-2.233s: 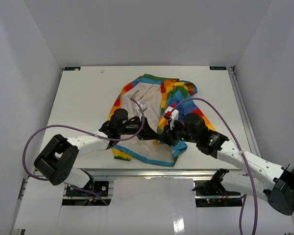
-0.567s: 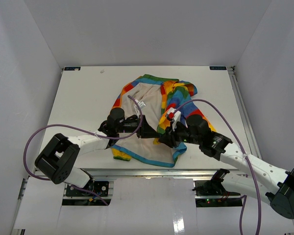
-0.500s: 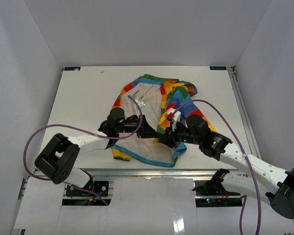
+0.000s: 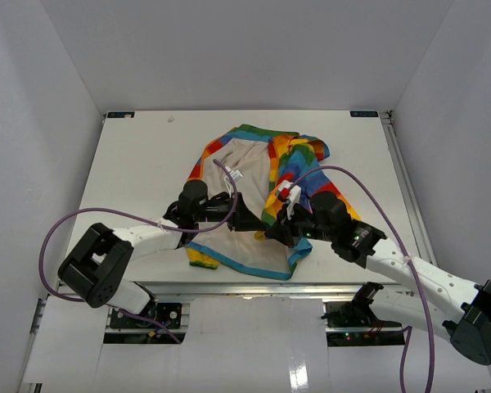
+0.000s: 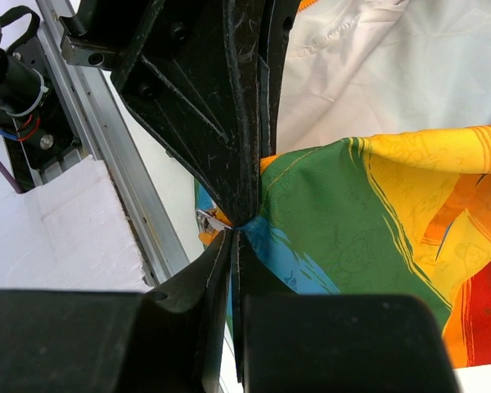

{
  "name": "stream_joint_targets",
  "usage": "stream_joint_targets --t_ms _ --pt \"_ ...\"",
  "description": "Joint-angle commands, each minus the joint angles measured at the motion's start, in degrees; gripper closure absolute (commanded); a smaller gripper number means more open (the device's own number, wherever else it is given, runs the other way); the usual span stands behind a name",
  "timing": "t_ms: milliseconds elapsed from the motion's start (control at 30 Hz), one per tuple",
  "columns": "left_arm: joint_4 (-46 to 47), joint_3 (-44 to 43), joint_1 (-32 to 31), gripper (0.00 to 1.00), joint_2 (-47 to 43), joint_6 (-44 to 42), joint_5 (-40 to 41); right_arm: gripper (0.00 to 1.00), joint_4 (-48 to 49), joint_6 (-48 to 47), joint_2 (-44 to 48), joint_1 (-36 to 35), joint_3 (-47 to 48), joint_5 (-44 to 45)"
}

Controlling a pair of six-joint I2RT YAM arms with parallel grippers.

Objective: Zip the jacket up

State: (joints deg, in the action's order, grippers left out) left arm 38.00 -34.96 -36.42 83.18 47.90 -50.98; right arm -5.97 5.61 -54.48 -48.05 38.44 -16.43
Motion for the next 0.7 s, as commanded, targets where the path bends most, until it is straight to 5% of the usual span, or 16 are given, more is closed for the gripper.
stream_joint_targets --t_ms 0,667 --pt "-2.03 -0.51 0.3 1.0 -0.48 -2.74 2.02 0.92 1.75 -0.4 0.48 -0.21 2.2 -0.1" --pt "-9.1 -1.7 0.3 1.0 -2.11 -6.63 7.14 0.92 -0.28 -2.93 -3.14 -1.46 4.72 -5.32"
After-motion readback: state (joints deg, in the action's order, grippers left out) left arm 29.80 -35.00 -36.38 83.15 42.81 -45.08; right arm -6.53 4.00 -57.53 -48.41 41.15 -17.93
